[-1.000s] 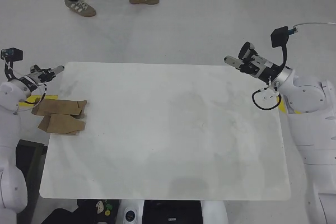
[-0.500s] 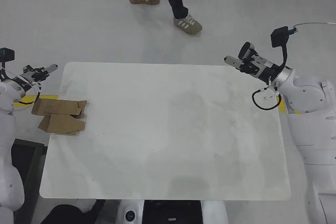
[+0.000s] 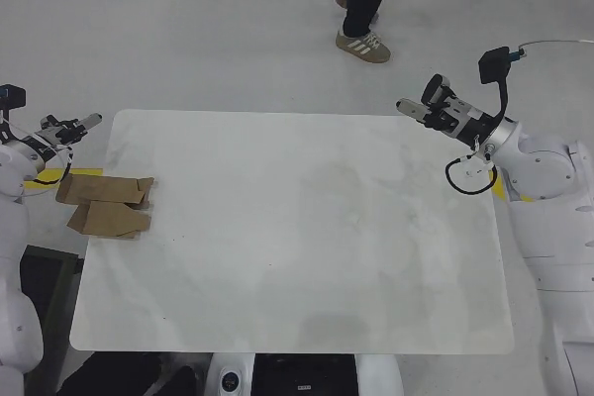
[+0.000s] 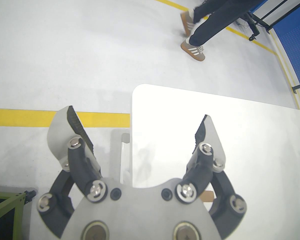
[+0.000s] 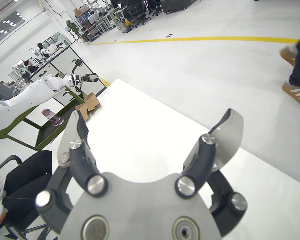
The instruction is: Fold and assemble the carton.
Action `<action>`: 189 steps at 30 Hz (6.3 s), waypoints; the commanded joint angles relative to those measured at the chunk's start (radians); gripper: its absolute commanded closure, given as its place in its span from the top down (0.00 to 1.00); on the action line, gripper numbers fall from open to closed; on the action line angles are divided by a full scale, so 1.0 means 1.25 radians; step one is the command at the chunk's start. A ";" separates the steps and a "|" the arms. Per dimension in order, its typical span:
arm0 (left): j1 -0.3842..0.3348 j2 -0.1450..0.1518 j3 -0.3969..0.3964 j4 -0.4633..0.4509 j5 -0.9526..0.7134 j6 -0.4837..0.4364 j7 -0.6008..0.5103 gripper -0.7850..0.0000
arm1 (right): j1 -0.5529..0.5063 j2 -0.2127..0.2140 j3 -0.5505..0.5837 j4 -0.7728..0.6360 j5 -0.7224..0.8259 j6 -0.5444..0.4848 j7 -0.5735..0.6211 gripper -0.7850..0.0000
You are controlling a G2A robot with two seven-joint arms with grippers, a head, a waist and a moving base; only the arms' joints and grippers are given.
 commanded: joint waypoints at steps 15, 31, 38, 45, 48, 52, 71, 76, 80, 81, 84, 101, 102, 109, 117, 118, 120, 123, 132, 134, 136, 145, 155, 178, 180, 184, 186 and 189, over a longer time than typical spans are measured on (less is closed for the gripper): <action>0.000 0.000 0.000 0.000 0.000 0.000 0.000 1.00 | 0.000 0.000 0.000 0.000 0.000 0.000 0.000 1.00; -0.031 0.053 -0.074 0.038 -0.115 0.016 -0.293 1.00 | 0.000 0.000 0.000 0.000 0.000 0.000 0.000 1.00; -0.049 0.071 -0.074 0.102 -0.114 -0.001 -0.301 1.00 | 0.000 0.000 0.000 0.000 0.000 0.000 0.000 1.00; -0.067 0.070 -0.059 0.182 -0.124 0.028 -0.294 1.00 | 0.000 0.000 0.000 0.000 0.000 0.000 0.000 1.00; -0.076 0.072 -0.057 0.201 -0.132 0.050 -0.301 1.00 | 0.000 0.000 0.000 0.000 0.000 0.000 0.000 1.00; -0.082 0.080 -0.060 0.215 -0.144 0.063 -0.319 1.00 | 0.000 0.000 0.000 0.000 0.000 0.000 0.000 1.00; -0.052 0.095 -0.046 0.227 -0.184 0.091 -0.404 0.00 | 0.000 0.000 0.000 0.000 0.000 0.000 0.000 1.00; -0.056 0.098 -0.050 0.228 -0.216 0.082 -0.458 0.00 | 0.000 0.000 0.000 0.000 0.000 0.000 0.000 1.00; -0.066 0.106 -0.064 0.227 -0.262 0.068 -0.517 0.00 | 0.000 0.000 0.000 0.000 0.000 0.000 0.000 1.00; -0.067 0.108 -0.067 0.225 -0.271 0.060 -0.526 0.00 | 0.000 0.000 0.000 0.000 0.000 0.000 0.000 1.00; -0.074 0.113 -0.075 0.221 -0.305 0.033 -0.576 0.00 | 0.000 0.000 0.000 0.000 0.000 0.000 0.000 1.00; -0.051 0.107 0.020 -0.032 -0.696 0.109 -0.679 0.00 | 0.000 0.000 0.000 0.000 0.000 0.000 0.000 1.00; -0.048 0.106 0.033 -0.050 -0.722 0.114 -0.683 0.00 | 0.000 0.000 0.000 0.000 0.000 0.000 0.000 1.00; -0.049 0.101 0.131 -0.144 -0.855 0.142 -0.711 0.00 | 0.000 0.000 0.000 0.000 0.000 0.000 0.000 1.00; -0.068 0.086 0.257 -0.232 -0.947 0.160 -0.730 0.00 | 0.000 0.000 0.000 0.000 0.000 0.000 0.000 1.00; -0.069 0.084 0.273 -0.242 -0.955 0.160 -0.730 0.00 | 0.000 0.000 0.000 0.000 0.000 0.000 0.000 1.00; -0.071 0.081 0.305 -0.268 -0.970 0.161 -0.730 0.00 | 0.000 0.000 0.000 0.000 0.000 0.000 0.000 1.00; -0.075 0.079 0.347 -0.300 -0.992 0.162 -0.732 0.00 | 0.000 0.000 0.000 0.000 0.000 0.000 0.000 1.00; -0.080 0.074 0.448 -0.380 -1.086 0.189 -0.759 0.00 | 0.000 0.000 0.000 0.000 0.000 0.000 0.000 1.00; -0.079 0.072 0.465 -0.398 -1.112 0.198 -0.768 0.00 | 0.000 0.000 0.000 0.000 0.000 0.000 0.000 1.00; -0.076 0.070 0.479 -0.413 -1.137 0.203 -0.773 0.00 | 0.000 0.000 0.000 0.000 0.000 0.000 0.000 1.00; -0.060 0.065 0.506 -0.444 -1.191 0.208 -0.777 0.00 | 0.000 0.000 0.000 0.000 0.000 0.000 0.000 1.00; -0.060 0.065 0.506 -0.444 -1.191 0.208 -0.777 0.00 | 0.000 0.000 0.000 0.000 0.000 0.000 0.000 1.00; -0.060 0.065 0.506 -0.444 -1.191 0.208 -0.777 0.00 | 0.000 0.000 0.000 0.000 0.000 0.000 0.000 1.00; -0.060 0.065 0.506 -0.444 -1.191 0.208 -0.777 0.00 | 0.000 0.000 0.000 0.000 0.000 0.000 0.000 1.00; -0.060 0.065 0.506 -0.444 -1.191 0.208 -0.777 0.00 | 0.000 0.000 0.000 0.000 0.000 0.000 0.000 1.00; -0.060 0.065 0.506 -0.444 -1.191 0.208 -0.777 0.00 | 0.000 0.000 0.000 0.000 0.000 0.000 0.000 1.00; -0.060 0.065 0.506 -0.444 -1.191 0.208 -0.777 0.00 | 0.000 0.000 0.000 0.000 0.000 0.000 0.000 1.00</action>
